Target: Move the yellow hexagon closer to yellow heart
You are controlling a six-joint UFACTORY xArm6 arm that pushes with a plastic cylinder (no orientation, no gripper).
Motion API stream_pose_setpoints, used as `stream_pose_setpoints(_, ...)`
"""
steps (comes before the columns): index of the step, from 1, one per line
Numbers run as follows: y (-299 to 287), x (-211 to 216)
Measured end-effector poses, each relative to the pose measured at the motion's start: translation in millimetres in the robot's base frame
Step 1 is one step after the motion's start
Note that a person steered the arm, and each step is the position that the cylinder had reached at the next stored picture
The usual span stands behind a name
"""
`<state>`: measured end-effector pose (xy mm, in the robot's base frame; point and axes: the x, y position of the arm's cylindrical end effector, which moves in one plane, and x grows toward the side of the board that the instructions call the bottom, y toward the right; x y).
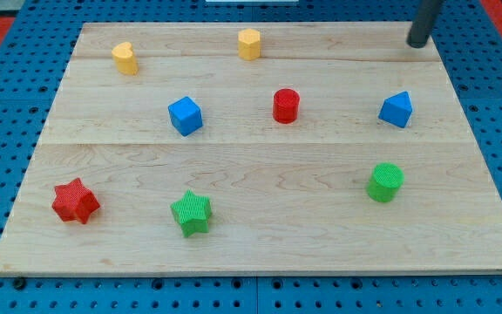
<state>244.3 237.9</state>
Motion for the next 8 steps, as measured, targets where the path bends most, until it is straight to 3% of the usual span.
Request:
stream_pose_setpoints(2,-223,-28)
stream_pose_setpoints(3,-228,24)
stream_pose_setpoints(5,-238,24)
stream_pose_setpoints(8,-375,24)
